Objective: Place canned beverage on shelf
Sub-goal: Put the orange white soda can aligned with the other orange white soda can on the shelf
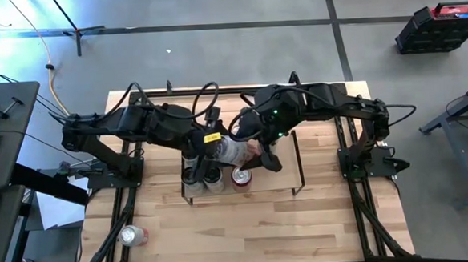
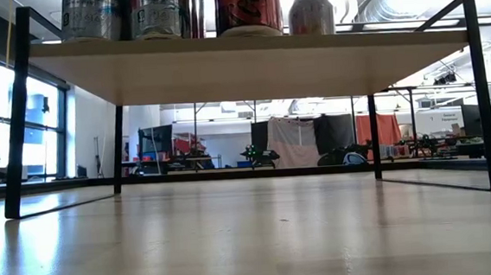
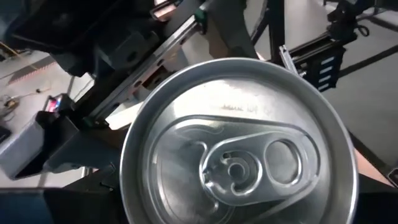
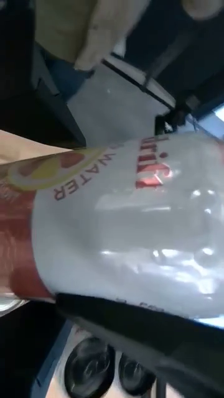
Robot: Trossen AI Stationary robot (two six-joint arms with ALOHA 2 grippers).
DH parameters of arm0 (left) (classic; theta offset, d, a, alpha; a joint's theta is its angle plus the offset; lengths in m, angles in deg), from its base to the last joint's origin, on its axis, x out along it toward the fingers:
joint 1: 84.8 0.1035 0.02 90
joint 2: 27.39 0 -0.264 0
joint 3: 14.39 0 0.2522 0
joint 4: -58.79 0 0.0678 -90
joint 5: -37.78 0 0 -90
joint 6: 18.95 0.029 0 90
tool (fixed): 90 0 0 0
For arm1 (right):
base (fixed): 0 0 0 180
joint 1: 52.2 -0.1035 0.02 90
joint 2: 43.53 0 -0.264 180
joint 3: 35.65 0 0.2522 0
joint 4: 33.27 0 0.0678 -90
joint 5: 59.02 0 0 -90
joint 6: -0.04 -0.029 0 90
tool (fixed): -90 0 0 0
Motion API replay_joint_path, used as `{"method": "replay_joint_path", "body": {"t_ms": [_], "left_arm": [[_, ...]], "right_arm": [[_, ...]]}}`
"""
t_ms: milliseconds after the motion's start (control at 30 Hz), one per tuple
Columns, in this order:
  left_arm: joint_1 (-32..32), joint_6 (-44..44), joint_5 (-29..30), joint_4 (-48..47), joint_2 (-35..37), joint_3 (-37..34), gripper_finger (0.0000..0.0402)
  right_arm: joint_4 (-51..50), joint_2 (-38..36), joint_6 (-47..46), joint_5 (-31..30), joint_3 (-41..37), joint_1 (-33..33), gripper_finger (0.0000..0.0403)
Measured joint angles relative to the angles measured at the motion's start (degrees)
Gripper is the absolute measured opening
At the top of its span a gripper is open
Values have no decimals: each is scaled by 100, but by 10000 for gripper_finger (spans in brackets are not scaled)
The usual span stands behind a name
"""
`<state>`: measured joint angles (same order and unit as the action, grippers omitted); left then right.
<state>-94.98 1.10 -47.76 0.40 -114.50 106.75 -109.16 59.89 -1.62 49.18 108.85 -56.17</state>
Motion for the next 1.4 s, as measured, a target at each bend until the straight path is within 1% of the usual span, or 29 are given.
{"method": "replay_joint_path", "body": {"t_ms": [100, 200, 300, 467, 567, 667, 733, 833, 900, 1000, 1067, 1167, 1267, 1333, 1400], "left_arm": [[0, -13, -128, 19, -12, 0, 279], [-2, -25, -250, 94, -14, 0, 279], [-33, 51, -246, 177, -16, 0, 279], [-34, 63, -231, 227, -16, 0, 282], [-34, 57, -217, 232, -16, 0, 296], [-40, -5, -189, 205, -16, 0, 317], [-40, -84, -150, 204, -12, 0, 332], [-67, -144, 182, 207, 31, 2, 347], [-122, -125, 603, 137, 142, 2, 353], [-253, -81, 1187, -41, 463, 2, 356], [-340, -182, 1440, -174, 710, 2, 356], [-444, -565, 1542, -478, 1020, 2, 355], [-505, -1045, 1559, -760, 1337, 2, 356], [-538, -1294, 1570, -825, 1499, 2, 356], [-574, -1442, 1564, -851, 1564, 2, 354]], "right_arm": [[-24, 0, 162, 28, 0, -31, 357], [-1, 0, 125, 49, 0, -45, 341], [1, 46, -4, 96, 4, -48, 324], [-61, 138, -88, 179, 0, -48, 312], [-53, 160, -83, 179, 0, -48, 300], [-36, 170, -90, 166, 0, -31, 283], [-14, 168, -87, 57, 0, -24, 282], [-64, 164, -91, -457, -3, -17, 282], [-86, 126, -139, -821, -4, -28, 282], [-216, -46, -304, -1224, -4, -170, 282], [-214, -188, -406, -1581, -4, -351, 282], [-360, -434, -606, -2252, -4, -670, 282], [-575, -741, -945, -3089, -4, -1029, 282], [-730, -936, -1251, -3780, -42, -1315, 282], [-757, -1134, -1567, -4509, -253, -1643, 282]]}}
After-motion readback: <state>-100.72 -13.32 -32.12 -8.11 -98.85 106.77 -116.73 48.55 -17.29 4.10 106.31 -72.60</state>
